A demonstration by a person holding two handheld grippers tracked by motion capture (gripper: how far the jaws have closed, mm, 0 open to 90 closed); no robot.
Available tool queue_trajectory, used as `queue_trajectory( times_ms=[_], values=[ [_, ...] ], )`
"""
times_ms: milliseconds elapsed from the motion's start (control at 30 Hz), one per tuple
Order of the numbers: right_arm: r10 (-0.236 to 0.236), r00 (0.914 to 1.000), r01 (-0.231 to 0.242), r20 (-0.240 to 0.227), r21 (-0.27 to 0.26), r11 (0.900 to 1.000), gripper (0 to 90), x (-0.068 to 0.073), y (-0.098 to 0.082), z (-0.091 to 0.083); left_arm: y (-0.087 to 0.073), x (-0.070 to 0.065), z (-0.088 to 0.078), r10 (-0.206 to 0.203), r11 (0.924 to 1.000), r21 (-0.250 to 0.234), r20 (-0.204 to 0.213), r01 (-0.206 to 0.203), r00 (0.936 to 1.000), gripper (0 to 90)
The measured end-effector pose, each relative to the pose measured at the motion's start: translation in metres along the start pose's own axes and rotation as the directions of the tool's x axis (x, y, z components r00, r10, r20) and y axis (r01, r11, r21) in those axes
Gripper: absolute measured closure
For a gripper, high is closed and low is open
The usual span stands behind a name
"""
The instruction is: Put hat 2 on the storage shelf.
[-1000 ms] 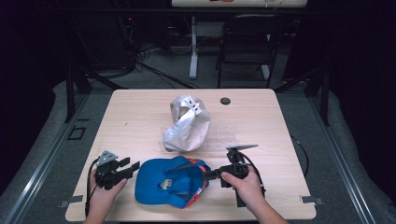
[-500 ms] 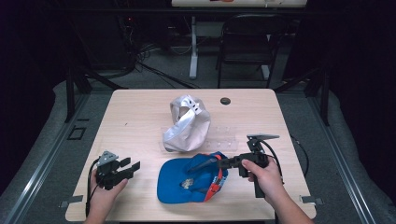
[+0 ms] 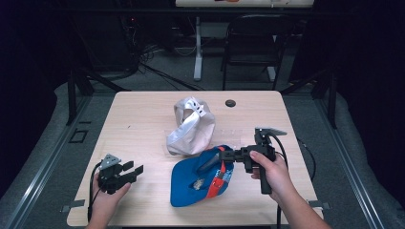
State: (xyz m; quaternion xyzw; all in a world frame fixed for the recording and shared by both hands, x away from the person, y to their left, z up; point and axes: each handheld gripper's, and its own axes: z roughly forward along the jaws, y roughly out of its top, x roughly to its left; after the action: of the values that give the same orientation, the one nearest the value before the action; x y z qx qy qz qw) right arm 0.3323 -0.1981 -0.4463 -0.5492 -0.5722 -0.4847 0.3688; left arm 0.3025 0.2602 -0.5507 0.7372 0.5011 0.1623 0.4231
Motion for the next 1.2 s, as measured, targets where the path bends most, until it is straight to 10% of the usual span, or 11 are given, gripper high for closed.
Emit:
queue_trajectory(
  times_ms=[633,1200],
  values=[
    [-0.01,0.9999,0.011,0.006,-0.103,0.995,78.0,0.05,0.014,-0.027,0.0,0.001,-0.001,-0.002,1.0,0.003,0.004,0.002,1.0,49.2],
    [0.022,0.9982,-0.035,-0.056,-0.259,0.965,77.9,0.067,0.033,-0.065,0.0,0.001,0.0,-0.003,1.0,0.003,0.001,0.003,1.0,49.2]
  ],
)
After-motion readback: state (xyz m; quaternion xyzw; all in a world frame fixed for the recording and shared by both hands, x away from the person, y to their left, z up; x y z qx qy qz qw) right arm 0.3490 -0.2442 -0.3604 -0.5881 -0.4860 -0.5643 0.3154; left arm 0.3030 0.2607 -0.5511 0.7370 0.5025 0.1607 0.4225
